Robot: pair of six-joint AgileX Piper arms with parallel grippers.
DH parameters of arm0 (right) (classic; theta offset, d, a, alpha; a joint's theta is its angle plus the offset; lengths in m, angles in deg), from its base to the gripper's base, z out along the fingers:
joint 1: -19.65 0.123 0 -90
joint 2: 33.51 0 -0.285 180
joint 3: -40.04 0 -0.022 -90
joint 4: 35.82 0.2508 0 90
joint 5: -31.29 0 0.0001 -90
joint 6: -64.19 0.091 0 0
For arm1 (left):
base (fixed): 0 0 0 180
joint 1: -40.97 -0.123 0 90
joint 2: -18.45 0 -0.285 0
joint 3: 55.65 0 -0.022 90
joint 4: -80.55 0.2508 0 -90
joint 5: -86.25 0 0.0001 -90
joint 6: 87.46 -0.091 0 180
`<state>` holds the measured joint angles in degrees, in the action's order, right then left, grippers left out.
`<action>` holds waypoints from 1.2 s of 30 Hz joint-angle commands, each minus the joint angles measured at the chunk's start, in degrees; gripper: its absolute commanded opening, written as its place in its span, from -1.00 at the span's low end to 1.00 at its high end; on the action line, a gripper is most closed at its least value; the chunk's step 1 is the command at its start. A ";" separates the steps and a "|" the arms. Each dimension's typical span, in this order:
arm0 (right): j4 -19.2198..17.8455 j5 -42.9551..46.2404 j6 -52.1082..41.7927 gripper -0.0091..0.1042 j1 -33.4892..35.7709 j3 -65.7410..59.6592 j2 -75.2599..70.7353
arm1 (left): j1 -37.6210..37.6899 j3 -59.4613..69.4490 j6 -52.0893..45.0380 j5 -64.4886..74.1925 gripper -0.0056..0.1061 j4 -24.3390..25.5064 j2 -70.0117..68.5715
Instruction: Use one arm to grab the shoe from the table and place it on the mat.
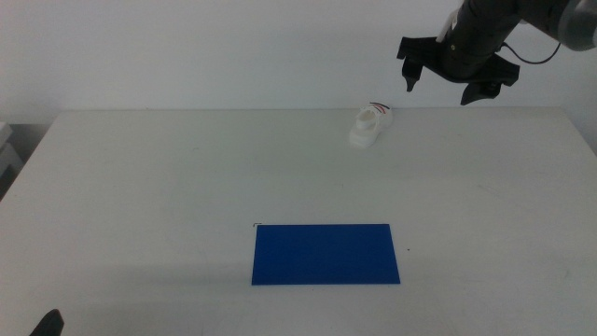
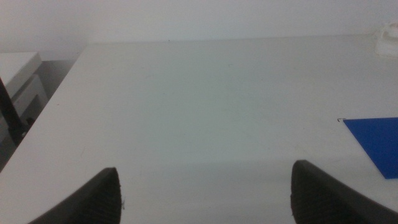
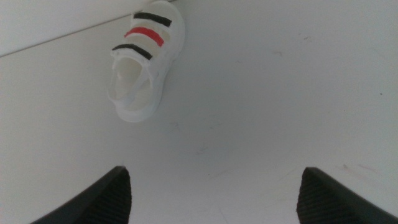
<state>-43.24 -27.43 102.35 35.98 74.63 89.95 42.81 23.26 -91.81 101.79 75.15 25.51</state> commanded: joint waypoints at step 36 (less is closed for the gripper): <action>0.04 -1.49 20.73 0.78 2.82 28.42 19.45 | 0.28 0.40 0.27 -4.60 0.78 -0.44 -0.78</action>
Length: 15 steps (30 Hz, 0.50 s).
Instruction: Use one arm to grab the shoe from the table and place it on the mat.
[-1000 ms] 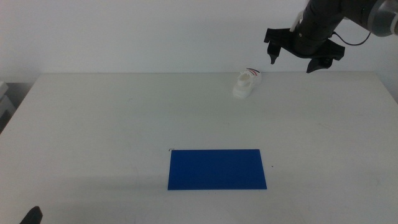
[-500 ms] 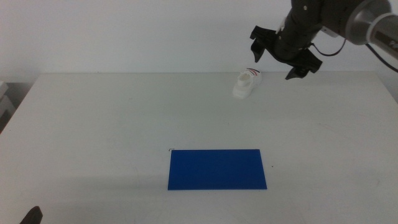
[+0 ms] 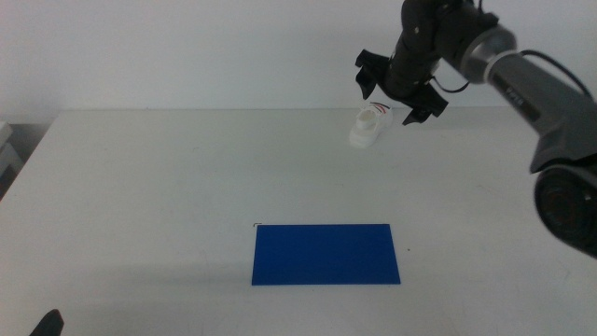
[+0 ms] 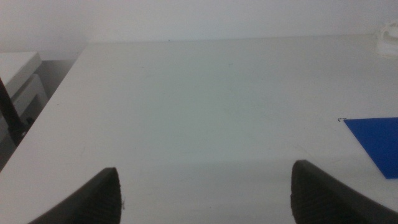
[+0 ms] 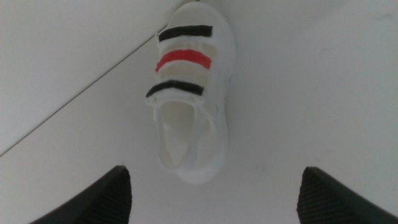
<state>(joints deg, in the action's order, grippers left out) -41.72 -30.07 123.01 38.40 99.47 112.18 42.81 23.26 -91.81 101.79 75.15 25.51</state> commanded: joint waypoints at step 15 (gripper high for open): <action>-5.87 2.27 -6.11 0.66 2.12 7.74 1.63 | 0.28 0.40 0.27 -4.60 0.78 -0.44 -0.78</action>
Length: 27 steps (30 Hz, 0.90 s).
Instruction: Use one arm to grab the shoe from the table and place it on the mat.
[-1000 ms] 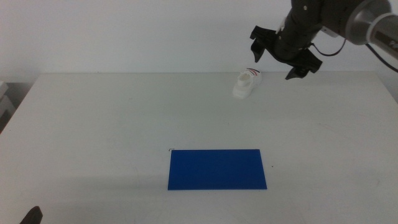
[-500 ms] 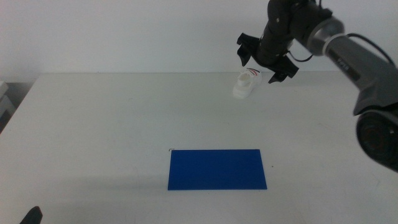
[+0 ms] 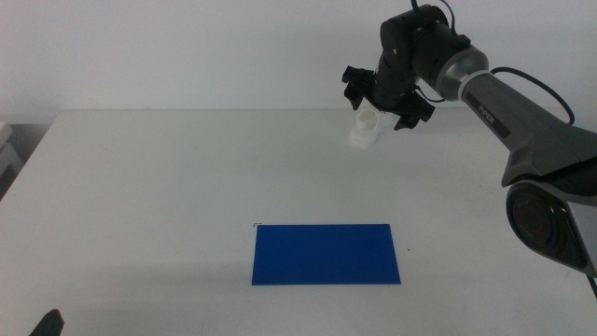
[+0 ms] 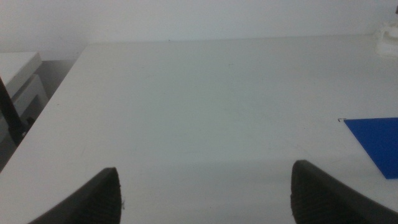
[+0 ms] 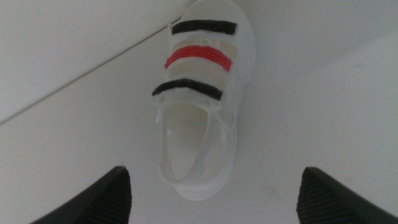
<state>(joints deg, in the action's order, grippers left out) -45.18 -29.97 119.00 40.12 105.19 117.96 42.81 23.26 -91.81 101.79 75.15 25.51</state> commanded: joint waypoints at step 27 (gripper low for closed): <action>-5.69 13.19 -5.79 0.18 0.20 2.02 2.02 | 0.28 0.40 0.27 -4.60 0.78 -0.44 -0.78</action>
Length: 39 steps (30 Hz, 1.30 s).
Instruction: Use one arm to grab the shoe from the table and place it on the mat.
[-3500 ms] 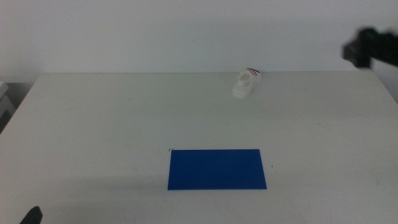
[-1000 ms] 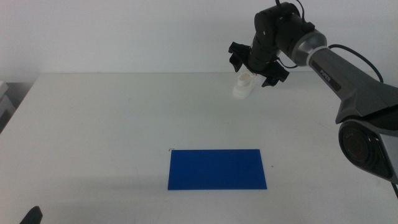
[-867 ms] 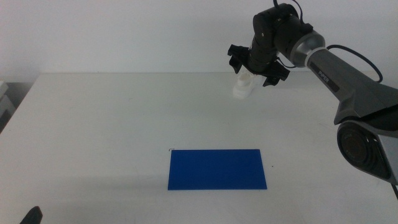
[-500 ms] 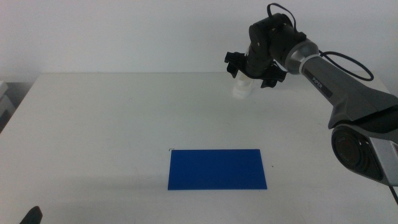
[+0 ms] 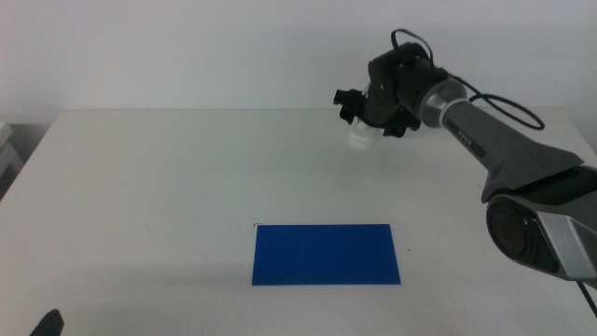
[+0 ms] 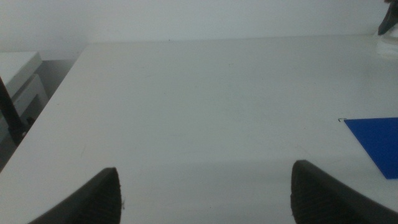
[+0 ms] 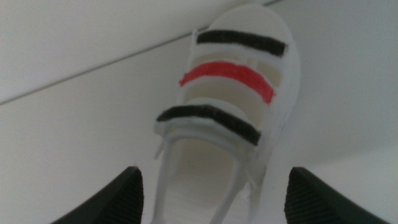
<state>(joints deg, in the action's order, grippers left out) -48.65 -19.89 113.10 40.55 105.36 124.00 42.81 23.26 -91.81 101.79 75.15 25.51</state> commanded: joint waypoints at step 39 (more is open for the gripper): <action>-13.90 -17.88 4.17 -0.91 2.75 1.86 -11.81 | 0.28 0.40 0.27 -4.60 0.78 -0.44 -0.78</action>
<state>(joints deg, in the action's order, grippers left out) -59.21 -35.83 118.13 42.46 105.54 118.78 42.81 23.26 -91.81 101.79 75.15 25.51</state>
